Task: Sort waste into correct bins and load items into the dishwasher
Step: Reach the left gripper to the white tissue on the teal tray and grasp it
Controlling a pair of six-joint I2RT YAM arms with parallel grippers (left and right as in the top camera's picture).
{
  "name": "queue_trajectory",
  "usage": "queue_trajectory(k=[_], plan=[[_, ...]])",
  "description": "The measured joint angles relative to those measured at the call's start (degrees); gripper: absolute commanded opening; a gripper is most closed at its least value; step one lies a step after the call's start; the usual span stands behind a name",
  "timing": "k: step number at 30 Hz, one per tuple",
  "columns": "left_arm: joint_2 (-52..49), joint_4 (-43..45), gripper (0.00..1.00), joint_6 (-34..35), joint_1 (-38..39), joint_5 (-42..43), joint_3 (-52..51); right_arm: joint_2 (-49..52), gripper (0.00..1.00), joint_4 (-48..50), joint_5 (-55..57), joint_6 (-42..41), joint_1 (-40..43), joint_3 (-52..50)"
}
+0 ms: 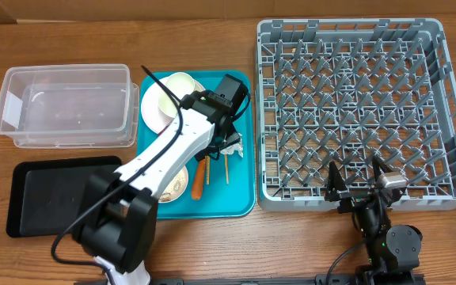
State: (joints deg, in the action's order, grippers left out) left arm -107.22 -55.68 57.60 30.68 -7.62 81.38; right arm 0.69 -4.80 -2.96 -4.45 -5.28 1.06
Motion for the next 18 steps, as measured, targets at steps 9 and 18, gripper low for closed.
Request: queue_trajectory(k=[9, 18], plan=[[-4.0, 1.3, 0.66, 0.8, 0.0, -0.9, 0.0, 0.0, 1.00, 0.0, 0.0, 0.0, 0.0, 0.0], [-5.7, 4.7, 0.40, 0.6, 0.0, -1.8, 0.0, 0.0, 1.00, 0.0, 0.0, 0.0, 0.0, 0.0]])
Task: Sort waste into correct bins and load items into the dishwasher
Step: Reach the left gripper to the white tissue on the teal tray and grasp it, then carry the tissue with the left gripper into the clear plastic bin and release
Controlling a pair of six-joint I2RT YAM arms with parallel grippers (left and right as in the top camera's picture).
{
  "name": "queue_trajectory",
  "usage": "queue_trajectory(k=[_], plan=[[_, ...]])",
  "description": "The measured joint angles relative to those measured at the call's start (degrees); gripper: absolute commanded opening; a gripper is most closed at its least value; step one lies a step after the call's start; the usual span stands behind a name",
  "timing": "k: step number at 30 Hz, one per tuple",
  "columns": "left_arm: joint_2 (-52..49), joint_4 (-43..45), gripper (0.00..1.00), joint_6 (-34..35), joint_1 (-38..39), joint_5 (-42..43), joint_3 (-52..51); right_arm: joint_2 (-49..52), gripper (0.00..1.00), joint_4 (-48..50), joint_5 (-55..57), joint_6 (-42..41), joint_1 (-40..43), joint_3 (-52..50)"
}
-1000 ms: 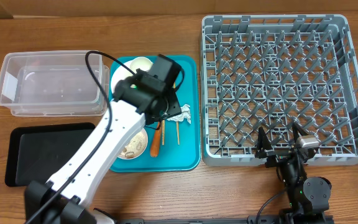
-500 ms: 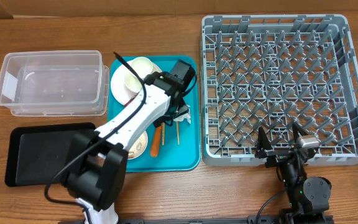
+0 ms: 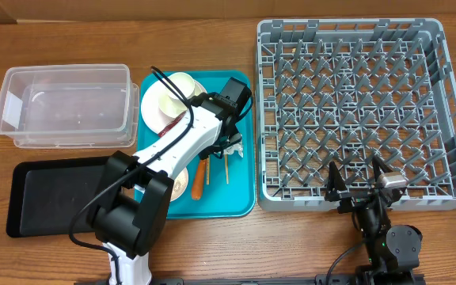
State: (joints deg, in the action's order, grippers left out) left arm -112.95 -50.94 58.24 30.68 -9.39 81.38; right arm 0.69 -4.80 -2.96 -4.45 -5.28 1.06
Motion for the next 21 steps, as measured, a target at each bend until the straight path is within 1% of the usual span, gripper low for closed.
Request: queue_trajectory(k=[1, 4, 8, 14, 17, 21], plan=[[0.0, 0.0, 0.33, 0.2, 0.0, -0.1, 0.0, 0.0, 1.00, 0.0, 0.0, 0.0, 0.0, 0.0], [0.0, 0.0, 0.17, 0.2, 0.0, -0.4, 0.0, 0.0, 1.00, 0.0, 0.0, 0.0, 0.0, 0.0], [0.0, 0.1, 0.04, 0.1, 0.0, -0.8, 0.0, 0.0, 1.00, 0.0, 0.0, 0.0, 0.0, 0.0], [0.0, -1.6, 0.04, 0.2, 0.0, -0.7, 0.0, 0.0, 1.00, 0.0, 0.0, 0.0, 0.0, 0.0], [0.0, -3.8, 0.04, 0.2, 0.0, -0.5, 0.6, 0.0, 1.00, 0.0, 0.0, 0.0, 0.0, 0.0], [0.1, -7.9, 0.04, 0.1, 0.0, -0.4, 4.6, 0.0, 1.00, 0.0, 0.0, 0.0, 0.0, 0.0]])
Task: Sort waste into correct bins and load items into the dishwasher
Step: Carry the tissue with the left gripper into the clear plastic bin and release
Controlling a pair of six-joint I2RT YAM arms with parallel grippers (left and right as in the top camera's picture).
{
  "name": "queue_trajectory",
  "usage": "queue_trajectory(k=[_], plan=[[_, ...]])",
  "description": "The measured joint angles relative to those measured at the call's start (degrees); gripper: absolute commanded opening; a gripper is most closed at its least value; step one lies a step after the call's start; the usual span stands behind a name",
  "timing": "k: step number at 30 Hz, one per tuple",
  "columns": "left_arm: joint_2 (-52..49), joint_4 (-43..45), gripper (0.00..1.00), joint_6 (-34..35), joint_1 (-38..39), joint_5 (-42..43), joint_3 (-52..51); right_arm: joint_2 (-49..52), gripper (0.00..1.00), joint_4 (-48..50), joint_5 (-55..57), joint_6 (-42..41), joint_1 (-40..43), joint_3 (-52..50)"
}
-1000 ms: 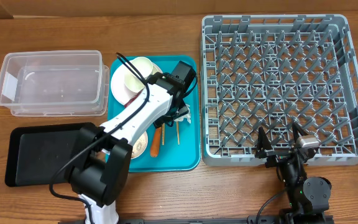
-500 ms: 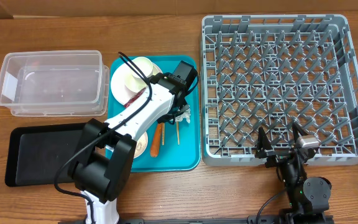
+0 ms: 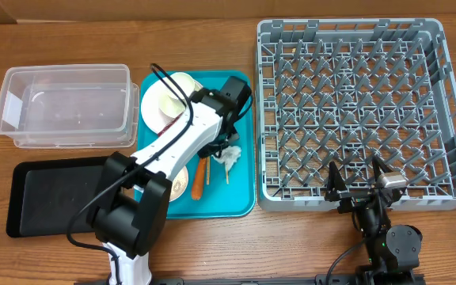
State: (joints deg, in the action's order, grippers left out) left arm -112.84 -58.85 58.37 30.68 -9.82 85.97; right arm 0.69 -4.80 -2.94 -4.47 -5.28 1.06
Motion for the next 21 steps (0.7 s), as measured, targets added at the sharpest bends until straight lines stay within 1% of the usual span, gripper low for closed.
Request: queue_trajectory(k=[3, 7, 10, 13, 15, 21], plan=[[1.1, -2.5, 0.04, -1.4, 0.0, -0.1, 4.8, 0.0, 1.00, 0.0, 0.0, 0.0, 0.0, 0.0], [4.1, -5.8, 0.04, -7.3, -0.9, 0.0, 12.8, 0.0, 1.00, 0.0, 0.0, 0.0, 0.0, 0.0], [6.5, -8.7, 0.04, -10.0, -3.5, 0.0, 17.1, 0.0, 1.00, 0.0, 0.0, 0.0, 0.0, 0.0], [8.8, -9.8, 0.04, -12.7, -8.5, -0.4, 19.5, 0.0, 1.00, 0.0, 0.0, 0.0, 0.0, 0.0], [10.4, -10.2, 0.04, -15.2, -13.9, -1.7, 19.8, 0.0, 1.00, 0.0, 0.0, 0.0, 0.0, 0.0], [10.7, -11.2, 0.04, -17.3, -24.8, -3.9, 19.8, 0.0, 1.00, 0.0, 0.0, 0.0, 0.0, 0.0]])
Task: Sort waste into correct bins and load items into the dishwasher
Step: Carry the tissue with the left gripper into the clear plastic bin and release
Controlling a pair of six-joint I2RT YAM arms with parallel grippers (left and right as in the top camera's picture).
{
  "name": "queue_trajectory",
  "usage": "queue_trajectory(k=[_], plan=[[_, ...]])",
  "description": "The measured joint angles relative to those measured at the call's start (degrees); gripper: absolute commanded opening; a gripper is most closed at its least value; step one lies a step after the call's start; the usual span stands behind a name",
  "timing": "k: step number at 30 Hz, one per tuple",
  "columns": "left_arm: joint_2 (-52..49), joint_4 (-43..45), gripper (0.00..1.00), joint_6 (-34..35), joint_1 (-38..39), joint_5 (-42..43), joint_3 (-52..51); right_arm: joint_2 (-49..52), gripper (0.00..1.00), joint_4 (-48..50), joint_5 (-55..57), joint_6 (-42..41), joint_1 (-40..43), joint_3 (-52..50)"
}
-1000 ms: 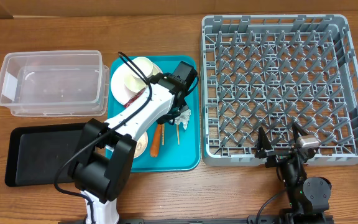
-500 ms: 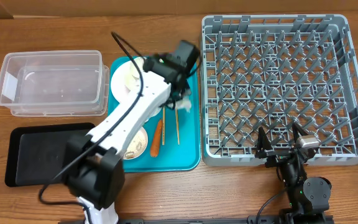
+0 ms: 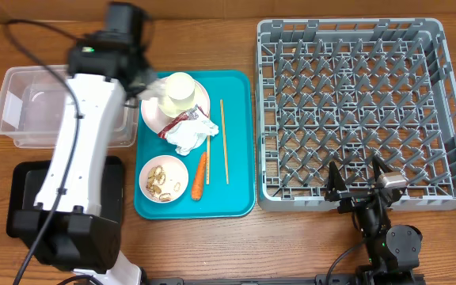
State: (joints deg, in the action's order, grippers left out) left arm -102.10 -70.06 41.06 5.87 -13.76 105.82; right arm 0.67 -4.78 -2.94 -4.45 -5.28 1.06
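My left gripper (image 3: 146, 82) hangs, blurred, over the gap between the clear plastic bin (image 3: 22, 107) and the teal tray (image 3: 240, 190). It looks shut on a scrap of white tissue (image 3: 153, 85). On the tray lie a pink plate (image 3: 203, 96) with a cream cup (image 3: 181, 89), a crumpled white napkin with a red wrapper (image 3: 188, 133), two chopsticks (image 3: 223, 142), a carrot (image 3: 199, 176) and a small bowl of nuts (image 3: 163, 176). My right gripper (image 3: 359, 180) stands open at the near edge of the grey dish rack (image 3: 351, 32), with nothing in it.
A black tray (image 3: 22, 202) lies at the front left, partly under my left arm (image 3: 77, 142). The dish rack fills the right half of the table. Bare wood shows along the front edge.
My left arm has moved from the middle of the teal tray to the upper left, by the clear bin. The white tissue that lay at the tray's right side is gone from there. The right arm is unmoved.
My left gripper was down over the tray's middle, by the carrot and chopsticks, through all three earlier moments, with a white tissue showing at its tip in the last. Now it is up beside the clear bin with the tissue, and the tray's contents are uncovered.
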Motion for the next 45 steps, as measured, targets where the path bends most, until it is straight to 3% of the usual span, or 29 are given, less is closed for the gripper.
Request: queue_trajectory(k=[13, 25, 30, 35, 38, 45], plan=[[-2.6, 4.8, 0.04, -1.2, -16.9, -1.0, 0.0, 0.0, 1.00, 0.0, 0.0, 0.0, 0.0, 0.0], [-16.2, 10.0, 0.04, -2.5, -22.2, -1.1, 0.0, 0.0, 1.00, 0.0, 0.0, 0.0, 0.0, 0.0], [-21.4, 10.2, 0.15, -2.7, -24.5, -1.1, 0.0, 0.0, 1.00, 0.0, 0.0, 0.0, 0.0, 0.0], [-23.4, 10.7, 0.15, -2.8, -26.7, -1.1, 0.0, 0.0, 1.00, 0.0, 0.0, 0.0, 0.0, 0.0], [-23.4, 11.1, 0.21, -3.7, -27.8, -1.1, 0.3, 0.0, 1.00, 0.0, 0.0, 0.0, 0.0, 0.0], [-23.9, 5.4, 0.24, -10.2, -28.3, -0.2, 10.2, 0.0, 1.00, 0.0, 0.0, 0.0, 0.0, 0.0]])
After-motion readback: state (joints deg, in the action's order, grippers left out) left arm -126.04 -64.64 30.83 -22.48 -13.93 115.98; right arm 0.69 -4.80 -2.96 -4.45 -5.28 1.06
